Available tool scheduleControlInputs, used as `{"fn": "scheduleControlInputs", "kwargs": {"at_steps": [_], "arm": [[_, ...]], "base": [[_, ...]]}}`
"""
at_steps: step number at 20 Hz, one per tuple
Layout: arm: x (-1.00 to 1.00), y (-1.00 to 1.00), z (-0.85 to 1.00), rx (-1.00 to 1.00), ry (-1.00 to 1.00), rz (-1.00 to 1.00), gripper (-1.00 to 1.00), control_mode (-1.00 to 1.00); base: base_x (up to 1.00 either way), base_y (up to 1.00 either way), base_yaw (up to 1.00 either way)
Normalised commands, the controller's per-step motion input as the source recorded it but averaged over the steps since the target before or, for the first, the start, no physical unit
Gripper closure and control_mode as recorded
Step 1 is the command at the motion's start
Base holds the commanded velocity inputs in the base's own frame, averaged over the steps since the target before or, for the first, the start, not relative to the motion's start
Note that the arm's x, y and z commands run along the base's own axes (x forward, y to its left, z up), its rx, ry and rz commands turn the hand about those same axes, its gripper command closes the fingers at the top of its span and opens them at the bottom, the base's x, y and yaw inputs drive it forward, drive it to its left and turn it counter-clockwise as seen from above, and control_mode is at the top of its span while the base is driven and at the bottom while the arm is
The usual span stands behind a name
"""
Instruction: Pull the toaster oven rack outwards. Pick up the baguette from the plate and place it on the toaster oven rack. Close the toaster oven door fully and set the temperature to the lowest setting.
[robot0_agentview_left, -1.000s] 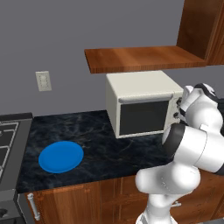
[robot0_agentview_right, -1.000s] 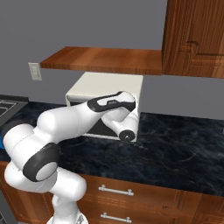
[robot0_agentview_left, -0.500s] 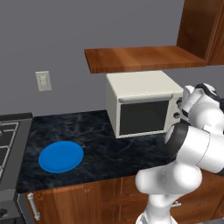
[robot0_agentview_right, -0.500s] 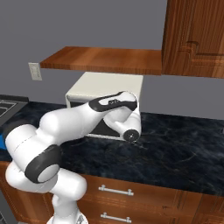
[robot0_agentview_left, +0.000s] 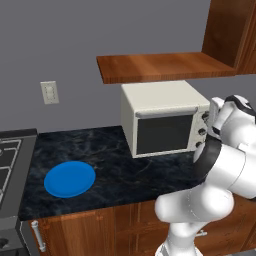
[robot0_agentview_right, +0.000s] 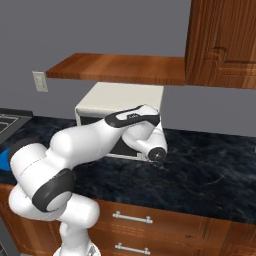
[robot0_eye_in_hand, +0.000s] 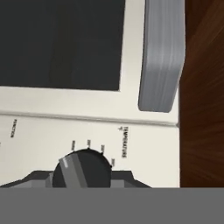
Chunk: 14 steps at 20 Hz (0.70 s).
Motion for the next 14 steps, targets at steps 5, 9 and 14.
{"fn": "scheduleControlInputs", "kwargs": {"at_steps": [5,9,14], "arm": [[0.0,0.0,0.01,-0.47,-0.25,0.06,1.0,-1.0],[0.0,0.06,0.0,-0.48,-0.28,0.06,1.0,-1.0],[0.0,0.21,0.0,-0.47,-0.37,0.12,1.0,-1.0]], "base": [[0.0,0.0,0.0],[0.0,0.0,0.0],[0.0,0.0,0.0]]}}
